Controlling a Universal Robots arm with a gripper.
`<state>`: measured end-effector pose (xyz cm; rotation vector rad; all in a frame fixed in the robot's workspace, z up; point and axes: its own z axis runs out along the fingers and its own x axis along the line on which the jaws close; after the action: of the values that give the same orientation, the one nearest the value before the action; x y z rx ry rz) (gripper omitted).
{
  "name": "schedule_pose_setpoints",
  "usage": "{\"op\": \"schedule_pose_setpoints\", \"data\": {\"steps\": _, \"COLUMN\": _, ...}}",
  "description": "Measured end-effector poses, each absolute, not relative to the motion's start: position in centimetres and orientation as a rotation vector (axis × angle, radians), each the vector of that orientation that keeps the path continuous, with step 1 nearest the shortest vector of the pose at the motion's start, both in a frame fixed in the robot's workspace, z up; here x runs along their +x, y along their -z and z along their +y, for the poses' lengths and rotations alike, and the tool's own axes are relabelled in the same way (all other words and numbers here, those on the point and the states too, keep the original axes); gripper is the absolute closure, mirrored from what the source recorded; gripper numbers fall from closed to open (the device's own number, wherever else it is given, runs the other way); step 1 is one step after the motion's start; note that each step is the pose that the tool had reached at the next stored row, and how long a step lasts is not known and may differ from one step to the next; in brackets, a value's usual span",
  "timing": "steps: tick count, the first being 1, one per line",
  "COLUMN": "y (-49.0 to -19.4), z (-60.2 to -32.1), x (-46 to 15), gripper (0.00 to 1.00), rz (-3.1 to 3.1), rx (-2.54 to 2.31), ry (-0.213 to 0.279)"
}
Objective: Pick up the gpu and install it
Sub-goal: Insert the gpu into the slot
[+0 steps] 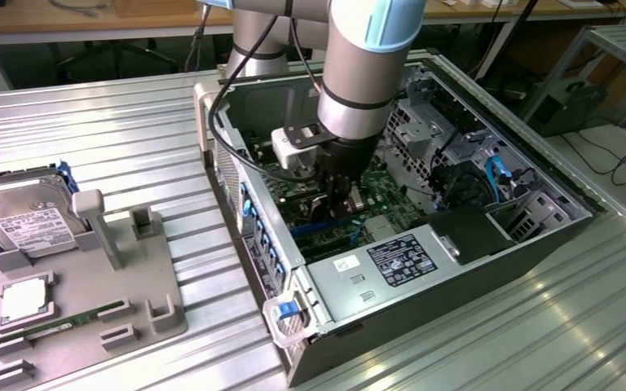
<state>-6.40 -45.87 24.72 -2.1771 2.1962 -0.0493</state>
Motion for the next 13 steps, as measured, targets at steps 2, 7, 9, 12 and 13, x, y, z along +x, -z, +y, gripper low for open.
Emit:
{"op": "schedule_pose_setpoints", "data": {"steps": 2, "y": -24.7, "z": -45.8, "x": -6.42, "gripper": 0.72, "rz": 2.196, "rx": -2.177, "ry": 0.049}}
{"op": "schedule_pose_setpoints", "data": {"steps": 7, "y": -24.61, "z": -45.75, "x": -6.64, "gripper": 0.72, "rz": 2.196, "rx": -2.177, "ry": 0.049}}
{"op": "schedule_pose_setpoints", "data": {"steps": 9, "y": -24.45, "z": -45.73, "x": -6.65, "gripper": 0.72, "rz": 2.196, "rx": -2.177, "ry": 0.049}}
{"op": "schedule_pose_setpoints", "data": {"steps": 12, "y": -24.11, "z": -45.71, "x": -6.65, "gripper": 0.72, "rz": 2.196, "rx": -2.177, "ry": 0.049}}
{"op": "schedule_pose_setpoints", "data": {"steps": 13, "y": -24.01, "z": -45.7, "x": -6.65, "gripper": 0.72, "rz": 2.196, "rx": -2.177, "ry": 0.049}}
